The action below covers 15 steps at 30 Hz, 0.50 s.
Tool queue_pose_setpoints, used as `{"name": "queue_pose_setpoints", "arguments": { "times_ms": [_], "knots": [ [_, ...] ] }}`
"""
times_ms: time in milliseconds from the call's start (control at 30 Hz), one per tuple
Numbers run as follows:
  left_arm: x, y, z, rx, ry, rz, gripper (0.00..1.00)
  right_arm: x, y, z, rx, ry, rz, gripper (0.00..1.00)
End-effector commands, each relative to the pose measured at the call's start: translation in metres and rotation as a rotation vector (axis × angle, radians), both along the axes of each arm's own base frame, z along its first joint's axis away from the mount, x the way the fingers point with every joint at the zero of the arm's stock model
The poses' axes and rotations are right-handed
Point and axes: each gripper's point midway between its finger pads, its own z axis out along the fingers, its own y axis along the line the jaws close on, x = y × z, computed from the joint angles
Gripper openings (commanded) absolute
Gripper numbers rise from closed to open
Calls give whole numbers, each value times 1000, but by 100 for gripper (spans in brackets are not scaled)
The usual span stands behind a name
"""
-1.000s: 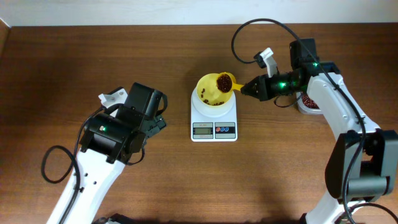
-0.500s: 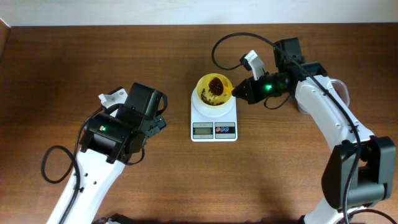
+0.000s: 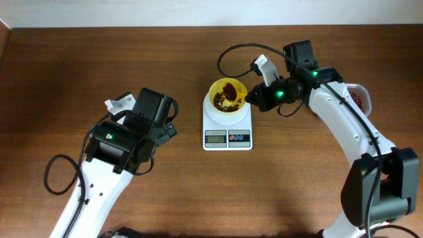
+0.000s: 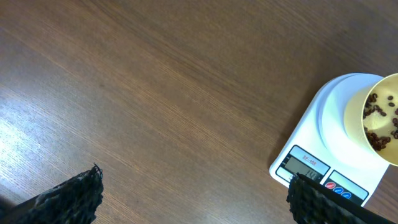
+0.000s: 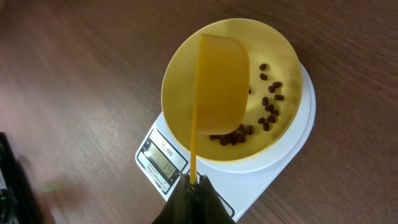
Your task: Scoop item into bowl and weigh 50g on scale
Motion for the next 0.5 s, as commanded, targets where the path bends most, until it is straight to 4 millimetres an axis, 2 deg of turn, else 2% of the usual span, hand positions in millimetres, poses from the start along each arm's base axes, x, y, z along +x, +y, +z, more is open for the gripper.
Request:
{"name": "queue_pose_setpoints", "arguments": {
  "times_ms": [0,200,367,467],
  "knots": [
    [-1,3,4,4,-14,6,99,2,-3,14,-31,-56,-17,4],
    [-1,3,4,4,-14,7,99,2,-4,13,-44,-60,-21,4],
    [-1,3,4,4,-14,7,99,7,-6,23,-71,-101,-35,4],
    [-1,3,4,4,-14,7,99,4,0,23,-77,-104,-21,4]
  ]
}}
